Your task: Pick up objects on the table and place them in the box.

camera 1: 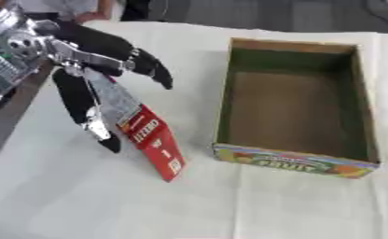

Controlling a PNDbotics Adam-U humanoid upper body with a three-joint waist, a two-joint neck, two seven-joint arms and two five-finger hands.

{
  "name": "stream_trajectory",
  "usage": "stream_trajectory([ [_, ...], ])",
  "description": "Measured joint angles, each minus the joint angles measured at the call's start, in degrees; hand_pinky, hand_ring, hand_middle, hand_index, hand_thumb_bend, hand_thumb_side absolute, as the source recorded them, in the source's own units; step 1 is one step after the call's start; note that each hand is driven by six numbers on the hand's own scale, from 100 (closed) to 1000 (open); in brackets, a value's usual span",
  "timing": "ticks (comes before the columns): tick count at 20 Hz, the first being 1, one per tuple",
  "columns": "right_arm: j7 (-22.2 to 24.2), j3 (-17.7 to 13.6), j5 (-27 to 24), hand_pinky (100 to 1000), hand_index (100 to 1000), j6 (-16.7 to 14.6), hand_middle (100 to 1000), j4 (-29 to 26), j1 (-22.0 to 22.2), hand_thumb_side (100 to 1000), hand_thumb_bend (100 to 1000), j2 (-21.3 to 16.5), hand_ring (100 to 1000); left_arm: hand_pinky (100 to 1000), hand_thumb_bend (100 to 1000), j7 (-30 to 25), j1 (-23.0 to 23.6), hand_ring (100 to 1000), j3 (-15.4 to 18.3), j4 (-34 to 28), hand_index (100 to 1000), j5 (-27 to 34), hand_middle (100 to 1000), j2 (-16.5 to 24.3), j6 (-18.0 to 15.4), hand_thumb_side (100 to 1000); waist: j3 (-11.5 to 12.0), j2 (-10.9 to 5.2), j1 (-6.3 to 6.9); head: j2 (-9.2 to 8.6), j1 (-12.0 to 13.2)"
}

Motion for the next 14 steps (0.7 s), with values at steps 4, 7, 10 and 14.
stream_trajectory([
  [4,0.0,0.0,0.0,351,671,0.0,581,0.0,0.0,770,100,0.0,510,873,953,-0.1,0.3,920,0.0,2.2,974,-2.5,940,0.4,0.1,519,0.0,0.00,-0.04,0.21,-0.1],
  [7,0.0,0.0,0.0,351,671,0.0,581,0.0,0.0,770,100,0.0,510,871,956,-0.1,0.3,919,-0.2,3.9,972,-6.8,939,0.4,0.1,531,-0.1,0.00,-0.09,0.45,-0.1],
  [10,0.0,0.0,0.0,351,670,0.0,581,0.0,0.0,770,100,0.0,510,864,941,0.2,-0.2,913,-1.0,5.1,968,-10.3,934,-0.1,-0.2,550,-0.5,0.00,-0.26,0.60,-0.1],
  [14,0.0,0.1,0.0,351,669,0.0,580,0.0,0.0,771,100,0.0,510,852,904,0.8,-2.2,901,-1.8,6.0,957,-12.3,924,-2.2,-0.8,588,-0.8,0.00,-0.27,0.66,-0.1],
])
